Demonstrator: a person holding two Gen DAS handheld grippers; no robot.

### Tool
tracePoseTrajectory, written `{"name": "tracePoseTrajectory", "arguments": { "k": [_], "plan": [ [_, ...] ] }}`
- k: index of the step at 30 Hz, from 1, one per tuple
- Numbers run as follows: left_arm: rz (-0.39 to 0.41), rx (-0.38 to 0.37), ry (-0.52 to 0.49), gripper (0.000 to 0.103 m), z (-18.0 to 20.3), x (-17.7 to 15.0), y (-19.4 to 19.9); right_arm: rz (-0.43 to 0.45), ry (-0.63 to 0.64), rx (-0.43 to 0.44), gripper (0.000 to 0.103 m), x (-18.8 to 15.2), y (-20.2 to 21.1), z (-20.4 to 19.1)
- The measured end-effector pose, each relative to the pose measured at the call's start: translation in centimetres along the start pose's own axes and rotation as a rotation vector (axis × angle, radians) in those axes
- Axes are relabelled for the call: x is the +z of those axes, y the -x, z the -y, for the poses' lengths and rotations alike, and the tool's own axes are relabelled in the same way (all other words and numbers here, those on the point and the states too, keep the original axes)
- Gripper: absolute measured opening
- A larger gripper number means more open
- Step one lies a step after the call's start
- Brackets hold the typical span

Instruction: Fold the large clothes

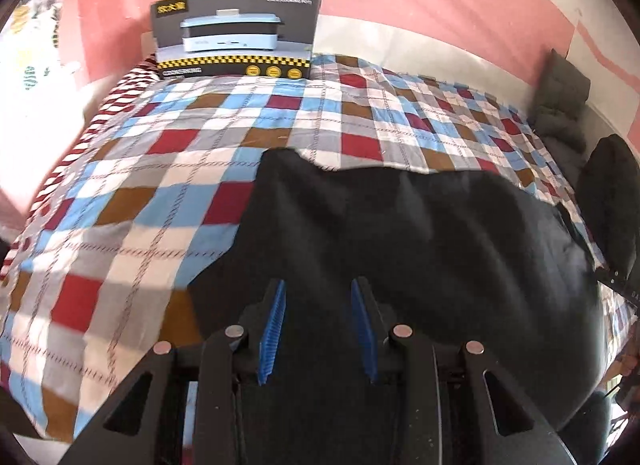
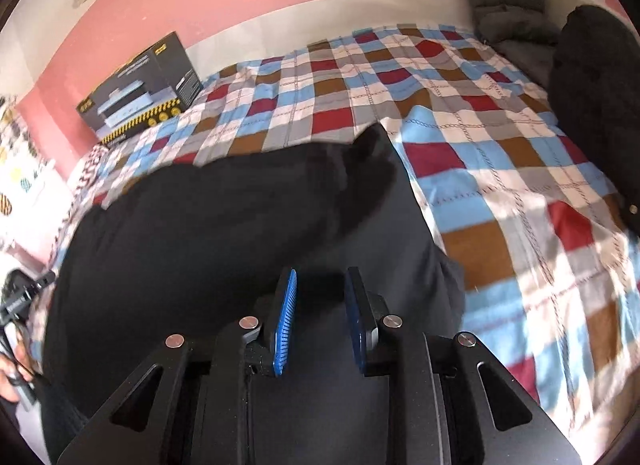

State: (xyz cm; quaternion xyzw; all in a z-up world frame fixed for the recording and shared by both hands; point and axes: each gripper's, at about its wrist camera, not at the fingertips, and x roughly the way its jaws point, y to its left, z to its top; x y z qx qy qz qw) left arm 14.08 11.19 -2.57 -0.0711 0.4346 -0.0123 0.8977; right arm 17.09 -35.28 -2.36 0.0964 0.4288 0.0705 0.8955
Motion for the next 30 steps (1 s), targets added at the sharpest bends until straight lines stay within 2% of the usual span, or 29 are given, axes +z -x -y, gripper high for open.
{"name": "tracePoseTrajectory", "arguments": {
  "k": [6,9,11,15,21,30],
  "plan": [
    [0.028,0.057,-0.059,0.036,1.1,4.6,-3.8,-0.005,-0.017,-0.002,0.025,4.2,-3.2,1.0],
    [-0.039,0.125,-0.042,0.036,-0.2,4.8,-8.0,-0.078,-0.040,-0.063,0.021,4.3,-6.9,3.0],
    [-0.060,0.109,-0.011,0.037,-1.0,4.2,-9.6,-0.100,-0.047,-0.079,0.016,3.5,-8.5,3.8],
    [-0.015,0.142,-0.045,0.037,-0.2,3.6,-9.8,-0.069,-0.012,-0.112,0.016,2.9,-8.8,3.4],
    [-0.005,0.092,0.022,0.039,-1.5,3.4,-10.7,-0.062,-0.057,-0.102,0.016,2.6,-9.8,4.6],
    [-0.015,0.136,-0.016,0.039,-0.9,3.7,-9.9,-0.079,-0.028,-0.138,0.017,3.6,-8.6,4.0]
  ]
}}
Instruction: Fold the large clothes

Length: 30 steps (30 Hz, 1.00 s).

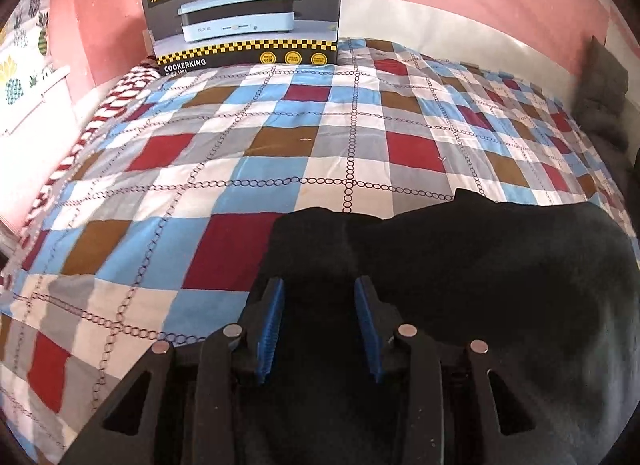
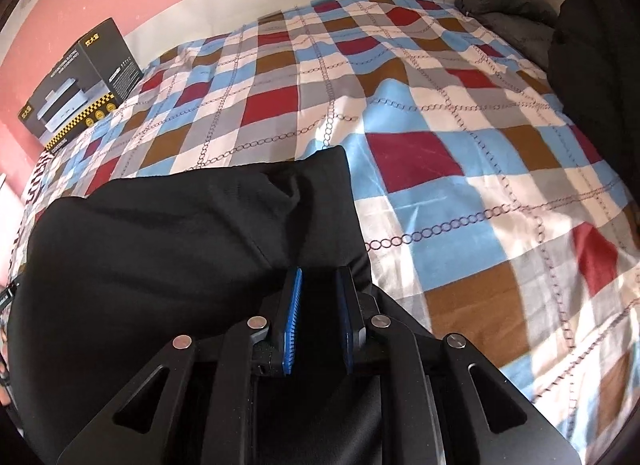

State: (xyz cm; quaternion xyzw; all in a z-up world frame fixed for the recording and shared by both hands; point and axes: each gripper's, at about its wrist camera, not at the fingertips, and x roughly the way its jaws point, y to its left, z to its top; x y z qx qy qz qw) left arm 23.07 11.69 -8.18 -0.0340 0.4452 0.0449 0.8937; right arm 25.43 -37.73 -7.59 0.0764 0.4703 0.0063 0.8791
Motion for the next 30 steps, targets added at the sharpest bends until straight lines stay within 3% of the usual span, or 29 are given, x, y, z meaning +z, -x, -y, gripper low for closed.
{"name": "tracePoseTrajectory", "arguments": {
  "k": [3,7,10,13,15,16,17,20,22,26,30],
  "plan": [
    [0.004,0.007,-0.014,0.039,-0.1,-0.1,1.7,0.025,0.016,0.003,0.020,-0.3,2.5,-0.2],
    [0.017,0.012,-0.033,0.040,-0.5,-1.0,4.4,0.057,0.040,0.042,0.033,-2.0,6.0,-0.2],
    [0.031,0.002,-0.045,0.040,-0.6,-2.4,6.7,0.057,0.042,0.072,0.033,-4.1,7.5,0.0],
    [0.049,0.006,-0.071,0.050,-0.9,-4.4,7.9,0.014,0.048,0.070,0.035,-6.1,6.7,0.8],
    [0.010,0.028,-0.066,0.056,-2.0,-5.9,7.0,-0.008,0.019,0.049,0.036,-6.7,5.8,2.3],
    [-0.011,0.010,-0.027,0.056,-2.9,-6.3,6.7,-0.015,-0.008,0.027,0.046,-6.7,5.7,3.1],
    [-0.015,-0.019,0.016,0.056,-3.7,-6.5,7.0,-0.021,-0.037,0.021,0.050,-6.6,5.9,3.8],
    [-0.016,-0.042,0.083,0.055,-5.5,-6.7,8.3,-0.011,-0.047,0.041,0.051,-6.2,7.1,4.4],
    [-0.030,-0.095,0.133,0.056,-6.5,-7.0,8.9,-0.013,-0.054,0.088,0.051,-6.4,7.5,4.7],
    [-0.074,-0.190,0.201,0.056,-7.5,-8.0,9.0,-0.047,-0.129,0.173,0.068,-7.4,6.9,5.9],
    [-0.106,-0.232,0.227,0.059,-7.6,-9.1,8.6,-0.062,-0.188,0.214,0.070,-8.4,6.6,6.7]
  ]
}}
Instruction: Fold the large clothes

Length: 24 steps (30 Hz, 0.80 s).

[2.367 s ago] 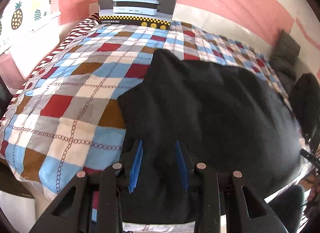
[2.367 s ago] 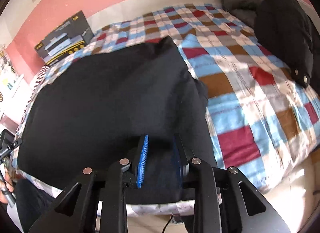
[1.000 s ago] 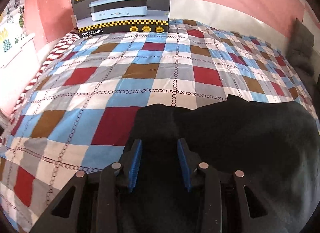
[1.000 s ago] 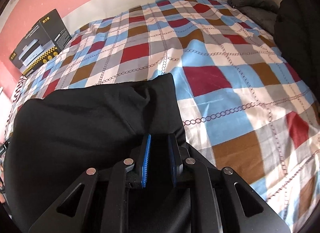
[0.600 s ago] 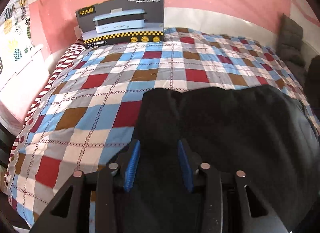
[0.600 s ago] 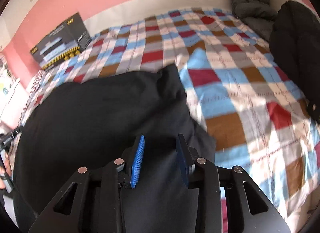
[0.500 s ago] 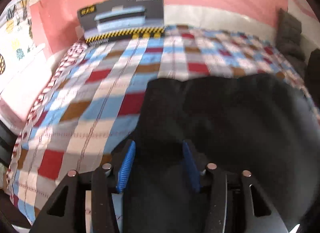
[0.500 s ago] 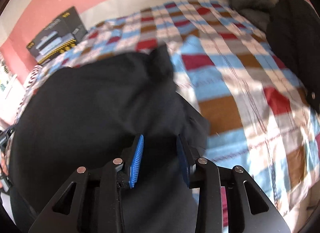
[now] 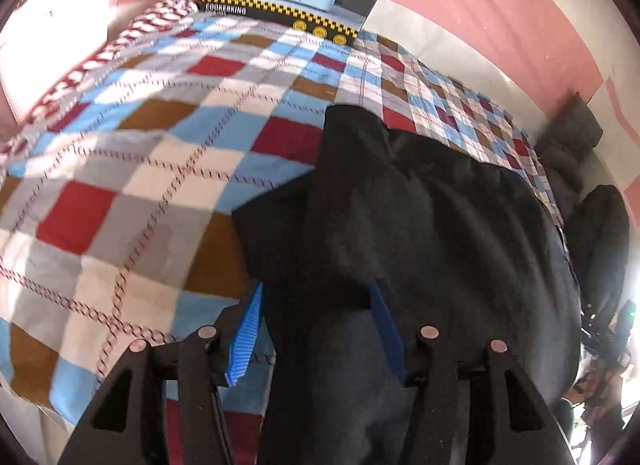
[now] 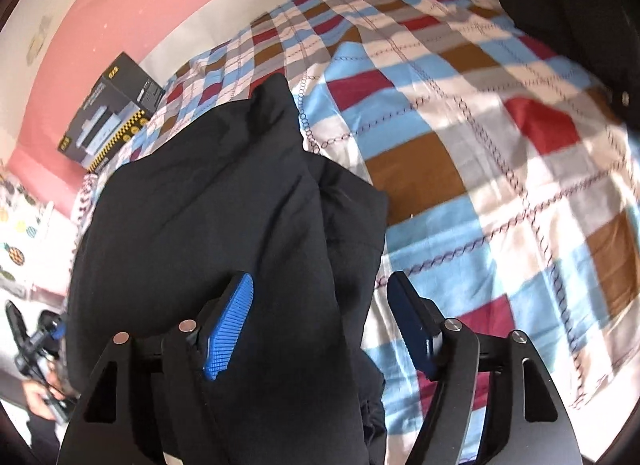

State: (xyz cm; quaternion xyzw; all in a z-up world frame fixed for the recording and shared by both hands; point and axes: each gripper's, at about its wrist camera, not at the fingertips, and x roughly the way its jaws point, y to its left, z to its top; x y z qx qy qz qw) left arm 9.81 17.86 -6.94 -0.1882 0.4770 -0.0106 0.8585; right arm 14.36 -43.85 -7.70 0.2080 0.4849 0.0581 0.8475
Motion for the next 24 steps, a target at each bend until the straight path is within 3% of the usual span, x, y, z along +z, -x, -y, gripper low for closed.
{"name": "tracePoseTrajectory", "arguments": {
  "k": [8,18,20,24],
  "plan": [
    [-0.074,-0.123,0.144,0.073,-2.2,0.6,-2.4,-0.032,-0.013,0.071,0.071,0.5,-0.5,0.7],
    [-0.121,-0.176,0.217,0.094,-3.1,1.8,-5.6,-0.109,-0.100,0.214,0.083,1.7,-3.8,3.0],
    [-0.135,-0.184,0.226,0.096,-3.3,1.9,-6.2,-0.120,-0.114,0.224,0.089,1.8,-4.4,3.3],
    [-0.145,-0.190,0.212,0.097,-3.2,2.0,-6.4,-0.143,-0.140,0.272,0.089,1.5,-5.2,3.3]
  ]
}}
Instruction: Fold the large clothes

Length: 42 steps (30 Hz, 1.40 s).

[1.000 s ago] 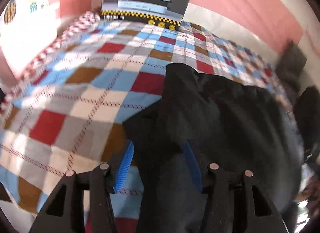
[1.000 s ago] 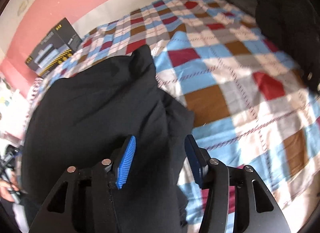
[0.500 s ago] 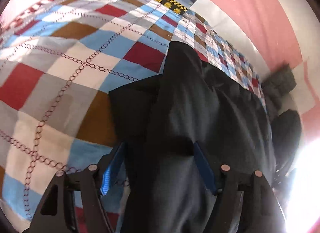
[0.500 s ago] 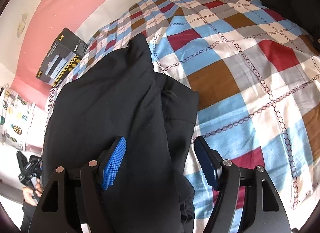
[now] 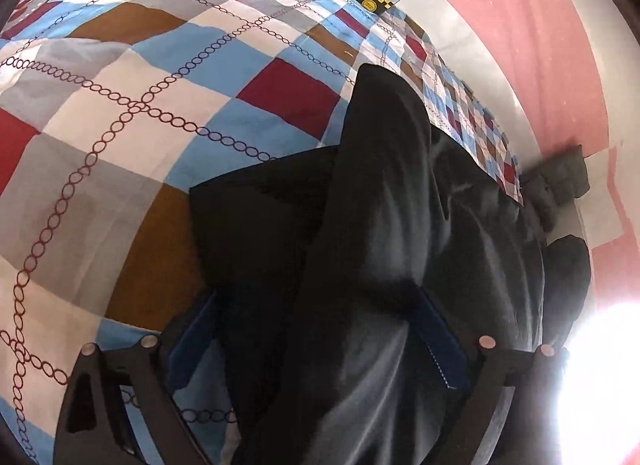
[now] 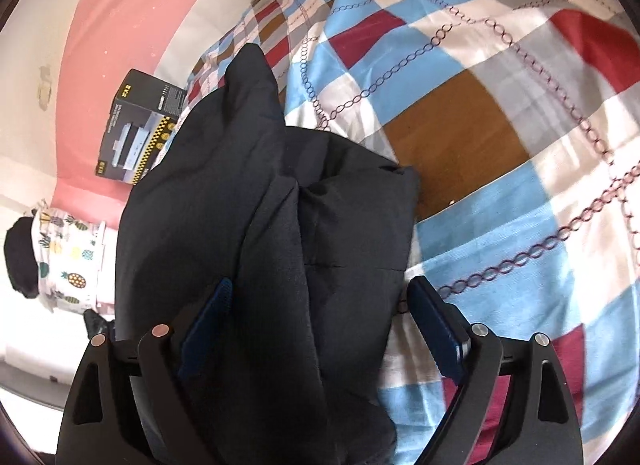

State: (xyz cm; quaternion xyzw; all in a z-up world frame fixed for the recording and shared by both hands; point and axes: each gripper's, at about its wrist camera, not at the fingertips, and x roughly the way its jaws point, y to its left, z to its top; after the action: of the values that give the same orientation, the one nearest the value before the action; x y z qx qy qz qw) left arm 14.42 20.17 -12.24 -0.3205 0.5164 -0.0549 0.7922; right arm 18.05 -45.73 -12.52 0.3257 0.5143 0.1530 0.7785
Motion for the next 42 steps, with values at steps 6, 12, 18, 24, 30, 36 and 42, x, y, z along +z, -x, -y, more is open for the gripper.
{"name": "tracePoseTrajectory", "arguments": {
  "k": [6,12,18,24,30,36,42],
  "plan": [
    [-0.035,-0.025,-0.076,0.098,0.6,-1.4,0.1,-0.069,0.024,0.063,0.088,-1.1,-0.5,-0.3],
    [-0.087,-0.083,-0.028,0.103,-0.5,0.8,-1.5,-0.073,0.026,0.066,0.088,-0.1,-1.7,-0.5],
    [-0.077,-0.093,-0.041,0.103,-0.5,0.4,-1.1,-0.075,0.040,0.064,0.081,-0.1,-1.6,-0.6],
    [-0.093,-0.109,-0.057,0.103,-0.6,-0.3,-1.2,-0.071,0.045,0.070,0.076,-0.4,-1.8,-0.6],
    [-0.074,0.015,-0.110,0.088,1.4,-0.4,-1.4,-0.067,0.062,0.018,0.067,-0.1,-1.9,-1.7],
    [-0.021,0.152,-0.238,0.045,5.1,-1.6,1.1,-0.044,0.096,-0.064,0.042,-0.3,-0.4,-4.8],
    [0.049,0.147,-0.266,0.034,7.2,-1.4,5.6,0.025,0.145,-0.057,0.036,-0.6,3.2,-8.2]
  ]
}}
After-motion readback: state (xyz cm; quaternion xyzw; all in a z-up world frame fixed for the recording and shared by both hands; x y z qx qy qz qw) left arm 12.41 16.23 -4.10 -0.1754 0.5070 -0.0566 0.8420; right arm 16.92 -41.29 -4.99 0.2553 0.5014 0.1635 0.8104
